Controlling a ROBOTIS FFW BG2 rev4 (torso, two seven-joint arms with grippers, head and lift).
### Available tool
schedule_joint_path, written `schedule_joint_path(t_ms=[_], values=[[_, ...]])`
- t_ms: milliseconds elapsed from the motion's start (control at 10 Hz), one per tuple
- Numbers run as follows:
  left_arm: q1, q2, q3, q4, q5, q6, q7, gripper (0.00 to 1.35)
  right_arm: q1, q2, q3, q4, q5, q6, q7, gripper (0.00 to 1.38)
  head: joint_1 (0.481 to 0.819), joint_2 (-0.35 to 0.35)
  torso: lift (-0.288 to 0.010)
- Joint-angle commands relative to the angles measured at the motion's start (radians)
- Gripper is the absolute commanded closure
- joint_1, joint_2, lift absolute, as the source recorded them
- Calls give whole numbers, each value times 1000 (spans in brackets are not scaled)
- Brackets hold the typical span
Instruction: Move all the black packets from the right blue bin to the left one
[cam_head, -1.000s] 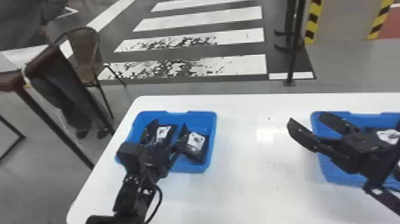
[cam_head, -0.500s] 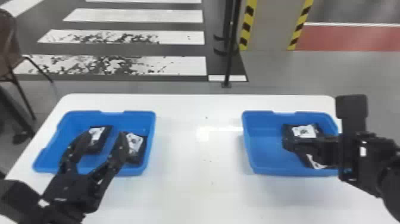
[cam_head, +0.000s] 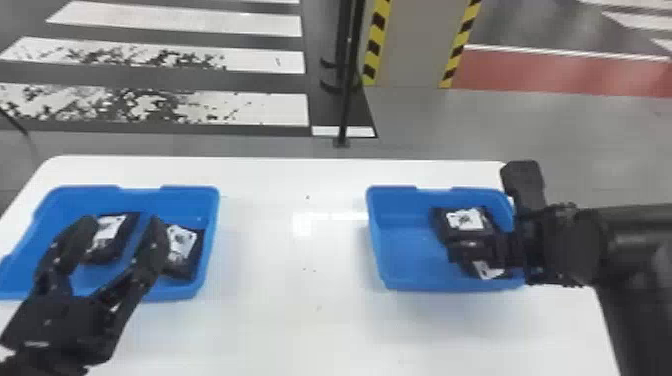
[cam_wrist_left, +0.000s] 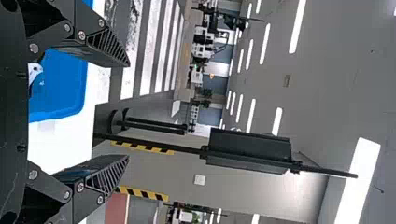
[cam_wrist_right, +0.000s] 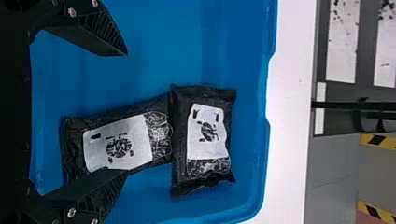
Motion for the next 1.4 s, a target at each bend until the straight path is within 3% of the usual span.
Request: schedule_joint_path(t_ms=[0, 700, 800, 900, 1100, 1300], values=[[-5, 4, -10, 0, -4, -8, 0, 372, -56, -11, 24, 80, 2, 32, 2, 140, 695, -135, -140], [-7, 9, -20, 0, -14, -37, 0, 372, -159, -23, 64, 284, 94, 44, 2, 150, 695, -197, -140], [-7, 9, -20, 0, -14, -42, 0, 374, -154, -23, 66, 282, 90, 44, 2, 286, 695, -198, -140], [-10, 9, -20, 0, -18, -47, 0, 374, -147, -23, 66, 274, 68, 44, 2, 596, 695, -200, -140], [-12, 11, -22, 2, -24, -52, 0, 374, -115, -22, 60, 218, 14, 44, 10, 1015, 695, -187, -140], [-12, 12, -24, 2, -30, -57, 0, 374, -39, -8, 16, 95, -8, -17, 10, 1092, 695, -169, -140]])
